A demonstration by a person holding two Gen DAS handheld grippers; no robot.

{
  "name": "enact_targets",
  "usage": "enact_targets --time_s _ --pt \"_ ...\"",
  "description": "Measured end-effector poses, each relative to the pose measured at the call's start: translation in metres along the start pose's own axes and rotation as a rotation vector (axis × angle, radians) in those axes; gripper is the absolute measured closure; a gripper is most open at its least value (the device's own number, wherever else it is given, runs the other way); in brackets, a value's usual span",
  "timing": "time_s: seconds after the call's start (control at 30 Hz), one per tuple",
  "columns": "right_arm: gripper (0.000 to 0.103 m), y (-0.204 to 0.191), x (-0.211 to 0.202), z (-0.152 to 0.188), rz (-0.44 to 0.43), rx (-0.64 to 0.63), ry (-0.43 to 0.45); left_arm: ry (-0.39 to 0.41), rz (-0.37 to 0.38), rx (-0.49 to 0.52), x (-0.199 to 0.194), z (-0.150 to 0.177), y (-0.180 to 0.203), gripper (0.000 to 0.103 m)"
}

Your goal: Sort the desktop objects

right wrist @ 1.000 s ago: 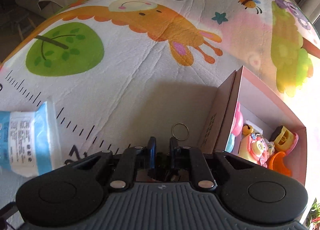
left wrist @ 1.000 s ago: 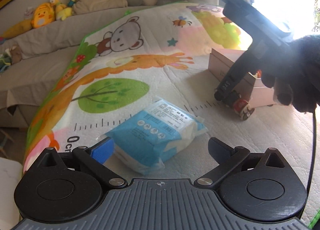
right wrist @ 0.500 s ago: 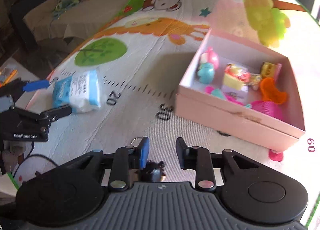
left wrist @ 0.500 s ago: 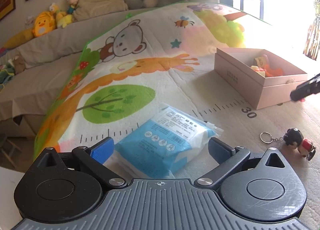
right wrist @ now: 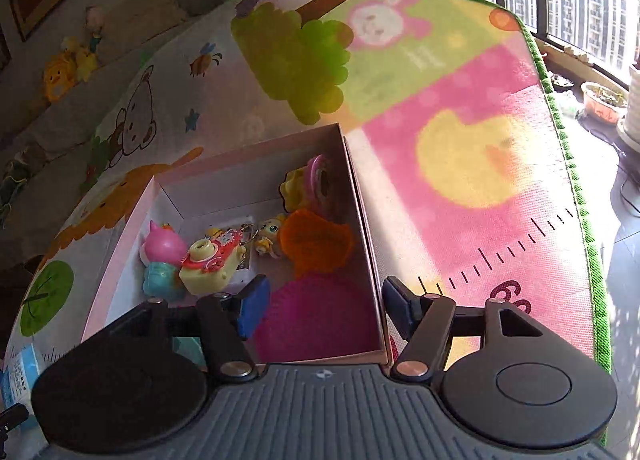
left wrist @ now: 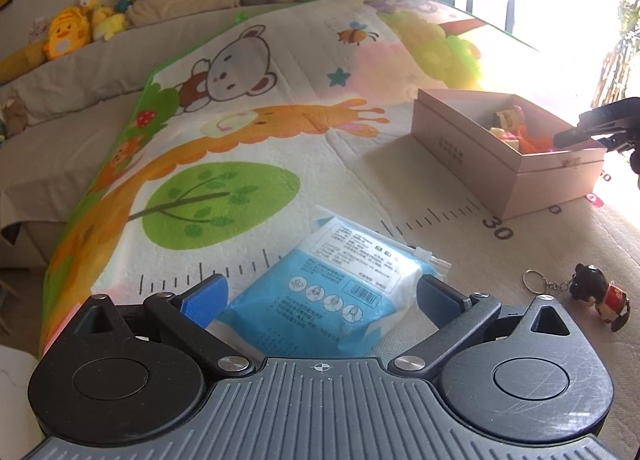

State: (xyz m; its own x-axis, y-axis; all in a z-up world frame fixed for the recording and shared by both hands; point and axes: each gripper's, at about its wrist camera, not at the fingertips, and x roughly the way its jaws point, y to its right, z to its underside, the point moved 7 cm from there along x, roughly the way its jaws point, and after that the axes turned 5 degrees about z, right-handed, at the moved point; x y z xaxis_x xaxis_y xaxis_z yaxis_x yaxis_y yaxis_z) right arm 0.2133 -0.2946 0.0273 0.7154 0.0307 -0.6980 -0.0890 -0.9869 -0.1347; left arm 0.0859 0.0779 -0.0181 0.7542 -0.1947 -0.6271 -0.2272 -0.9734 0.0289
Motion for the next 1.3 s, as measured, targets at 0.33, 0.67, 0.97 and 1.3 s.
enact_targets --time_s 0.33,0.67,0.97,1.3 --pt "0.039 -0.057 -0.046 0.028 -0.185 -0.121 0.038 -0.072 0.142 0.022 0.009 0.01 0.043 0.0" --pt "0.036 -0.089 -0.103 0.128 -0.29 -0.328 -0.019 -0.058 0.183 -0.003 0.005 0.005 0.08 0.0" --pt "0.049 -0.117 -0.101 0.166 -0.252 -0.434 0.004 -0.09 -0.01 -0.065 0.051 -0.026 0.058 0.0" --pt "0.059 -0.075 -0.092 0.15 -0.127 -0.366 0.019 -0.106 -0.002 -0.05 0.04 -0.003 0.051 0.039"
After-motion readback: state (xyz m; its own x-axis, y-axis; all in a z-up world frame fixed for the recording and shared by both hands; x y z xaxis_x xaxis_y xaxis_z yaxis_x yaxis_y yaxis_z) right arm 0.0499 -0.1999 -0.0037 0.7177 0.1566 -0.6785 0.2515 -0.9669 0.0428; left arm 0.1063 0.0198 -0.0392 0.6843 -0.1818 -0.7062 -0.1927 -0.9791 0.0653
